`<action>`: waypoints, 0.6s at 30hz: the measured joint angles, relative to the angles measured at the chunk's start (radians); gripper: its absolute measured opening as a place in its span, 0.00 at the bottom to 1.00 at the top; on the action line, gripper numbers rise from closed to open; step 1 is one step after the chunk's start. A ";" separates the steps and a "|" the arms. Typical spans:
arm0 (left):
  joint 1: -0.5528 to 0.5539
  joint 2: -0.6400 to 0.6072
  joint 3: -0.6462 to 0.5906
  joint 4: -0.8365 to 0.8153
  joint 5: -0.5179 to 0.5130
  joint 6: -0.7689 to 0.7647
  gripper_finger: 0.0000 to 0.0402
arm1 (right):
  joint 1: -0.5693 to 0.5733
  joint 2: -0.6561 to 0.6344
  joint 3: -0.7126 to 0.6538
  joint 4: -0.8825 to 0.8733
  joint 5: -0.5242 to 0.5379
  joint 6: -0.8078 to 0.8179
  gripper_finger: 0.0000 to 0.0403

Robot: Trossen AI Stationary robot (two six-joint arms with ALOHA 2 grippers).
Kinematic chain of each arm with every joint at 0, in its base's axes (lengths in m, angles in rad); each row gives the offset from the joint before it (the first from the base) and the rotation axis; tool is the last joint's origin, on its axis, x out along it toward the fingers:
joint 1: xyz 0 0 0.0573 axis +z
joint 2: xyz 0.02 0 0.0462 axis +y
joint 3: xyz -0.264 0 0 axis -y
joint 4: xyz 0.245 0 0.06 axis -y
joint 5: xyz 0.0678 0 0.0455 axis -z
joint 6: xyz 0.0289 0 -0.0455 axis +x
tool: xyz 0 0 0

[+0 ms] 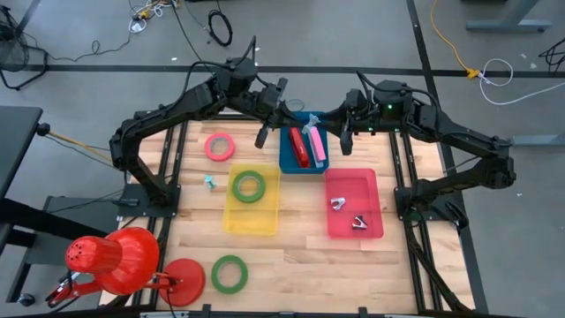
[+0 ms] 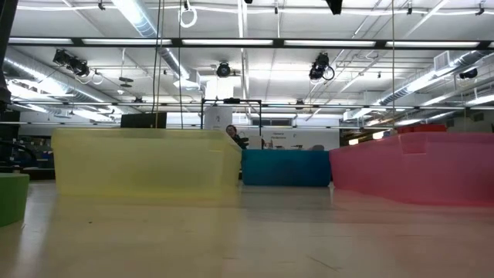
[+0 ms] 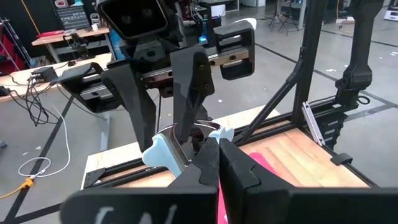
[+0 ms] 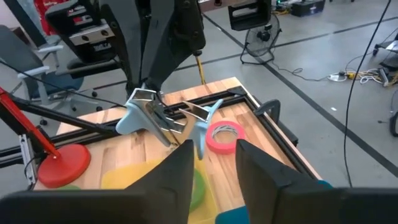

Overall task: Pick and place Stapler, Stapler remover, tape
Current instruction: Put the top light blue staple remover into the red bin

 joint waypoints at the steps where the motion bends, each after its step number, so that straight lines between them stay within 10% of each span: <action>1: 0.000 0.000 0.000 0.000 0.000 0.000 0.00 | 0.000 0.000 0.000 0.000 0.000 0.000 0.28; 18: 0.000 0.000 -0.001 -0.003 -0.002 0.003 0.00 | 0.000 0.000 0.000 0.001 -0.002 0.002 0.01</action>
